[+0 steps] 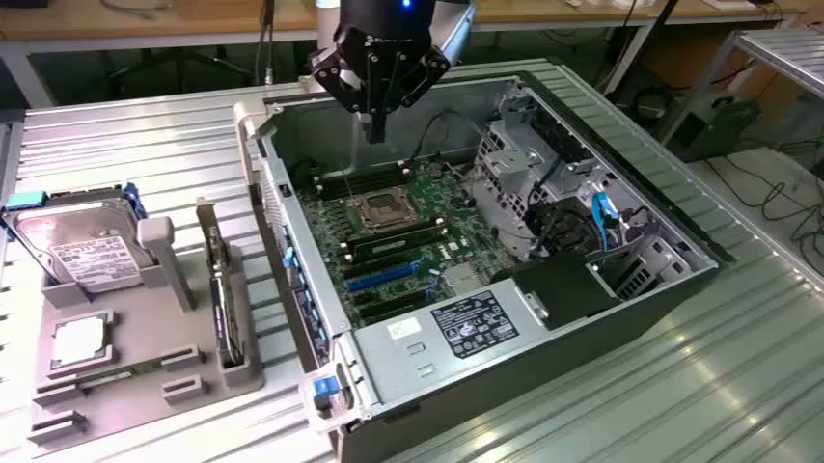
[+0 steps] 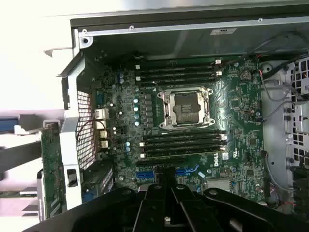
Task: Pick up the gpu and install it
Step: 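Reach for the gpu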
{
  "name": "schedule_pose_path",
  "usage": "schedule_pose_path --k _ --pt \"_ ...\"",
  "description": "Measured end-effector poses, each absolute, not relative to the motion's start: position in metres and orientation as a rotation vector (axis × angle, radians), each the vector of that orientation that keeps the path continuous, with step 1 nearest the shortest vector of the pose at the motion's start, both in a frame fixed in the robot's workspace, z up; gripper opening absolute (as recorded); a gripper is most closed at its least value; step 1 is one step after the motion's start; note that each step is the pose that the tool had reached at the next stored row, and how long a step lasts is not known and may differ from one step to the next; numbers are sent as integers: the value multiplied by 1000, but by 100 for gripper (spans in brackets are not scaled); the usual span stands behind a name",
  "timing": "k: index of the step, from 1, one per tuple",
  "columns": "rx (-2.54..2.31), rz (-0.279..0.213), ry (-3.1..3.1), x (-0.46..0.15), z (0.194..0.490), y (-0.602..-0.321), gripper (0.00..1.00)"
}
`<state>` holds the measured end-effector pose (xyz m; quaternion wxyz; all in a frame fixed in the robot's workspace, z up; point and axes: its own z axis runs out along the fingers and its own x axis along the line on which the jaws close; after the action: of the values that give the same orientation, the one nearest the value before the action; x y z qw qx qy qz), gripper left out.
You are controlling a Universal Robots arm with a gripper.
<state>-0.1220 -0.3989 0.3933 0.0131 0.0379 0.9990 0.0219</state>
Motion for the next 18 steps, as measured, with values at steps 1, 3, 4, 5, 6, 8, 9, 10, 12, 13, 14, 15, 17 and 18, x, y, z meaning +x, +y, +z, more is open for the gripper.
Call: schedule_pose_path --k 1,3,4,5,6,8,9,10,12,13,14,15,17,18 --pt "118 68 3113 -122 393 -399 11" --pt "118 68 3112 -123 393 -399 11" --pt "118 68 3113 -123 393 -399 11" --pt "118 68 3112 -123 393 -399 11" --pt "118 68 3112 -123 393 -399 11" --pt "118 68 3112 -124 393 -399 11" --pt "118 68 3112 -124 393 -399 11" --pt "118 68 3113 -125 393 -399 11" --pt "118 68 3112 -125 393 -399 11" --pt "118 68 3112 -125 393 -399 11" --pt "118 68 3112 -125 393 -399 11" --pt "118 68 3113 -126 393 -399 11" --pt "118 68 3113 -126 393 -399 11" --pt "118 68 3112 -127 393 -399 11"
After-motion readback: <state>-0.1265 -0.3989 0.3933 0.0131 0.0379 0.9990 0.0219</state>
